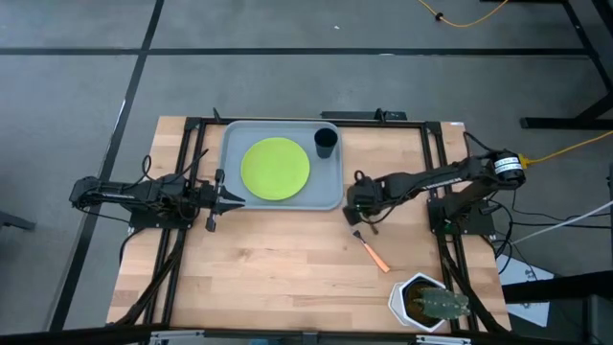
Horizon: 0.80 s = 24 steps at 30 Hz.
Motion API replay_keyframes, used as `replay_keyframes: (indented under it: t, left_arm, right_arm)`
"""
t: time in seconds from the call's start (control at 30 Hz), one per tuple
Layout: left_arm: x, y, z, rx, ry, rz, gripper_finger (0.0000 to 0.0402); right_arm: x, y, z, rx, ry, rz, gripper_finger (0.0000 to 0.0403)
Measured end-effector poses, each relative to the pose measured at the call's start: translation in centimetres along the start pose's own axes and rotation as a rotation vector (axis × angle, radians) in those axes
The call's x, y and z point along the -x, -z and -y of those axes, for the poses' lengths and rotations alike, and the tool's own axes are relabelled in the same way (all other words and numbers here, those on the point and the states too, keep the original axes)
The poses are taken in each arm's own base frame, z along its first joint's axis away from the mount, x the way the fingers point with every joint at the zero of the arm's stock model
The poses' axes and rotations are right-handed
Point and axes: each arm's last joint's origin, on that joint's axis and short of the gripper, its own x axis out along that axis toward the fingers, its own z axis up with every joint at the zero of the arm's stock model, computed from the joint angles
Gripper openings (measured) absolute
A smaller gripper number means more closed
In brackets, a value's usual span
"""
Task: Pick and place plate/cup/fork/spoon on tray
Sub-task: Put the black spoon on the gray tray to the right of the light green plate
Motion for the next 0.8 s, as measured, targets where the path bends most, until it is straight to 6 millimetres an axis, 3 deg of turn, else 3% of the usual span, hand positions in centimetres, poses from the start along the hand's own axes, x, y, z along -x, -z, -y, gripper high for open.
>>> replay_keyframes:
  t: [0.23, 0.37, 0.47, 0.57, 0.8]
  left_arm:
    - [0.0, 0.0, 0.0, 0.001, 0.000, 0.001, 0.0053]
    - [0.0, 0.0, 0.0, 0.001, 0.000, 0.001, 0.0053]
    - [0.0, 0.0, 0.0, 0.001, 0.000, 0.001, 0.0053]
    - [0.0, 0.0, 0.0, 0.001, 0.000, 0.001, 0.0053]
    - [0.0, 0.0, 0.0, 0.002, 0.000, 0.001, 0.0053]
  right_arm:
    - [5.0, -3.3, -5.2, -0.049, -0.305, 0.224, 0.0002]
    - [5.9, -4.8, -7.4, -0.103, -0.347, 0.352, 0.0001]
    - [5.1, -6.5, -8.6, -0.167, -0.320, 0.389, 0.0001]
    - [3.0, -8.2, -9.5, -0.189, -0.293, 0.347, 0.0001]
    - [-1.9, -11.3, -8.9, -0.323, -0.180, 0.238, 0.0001]
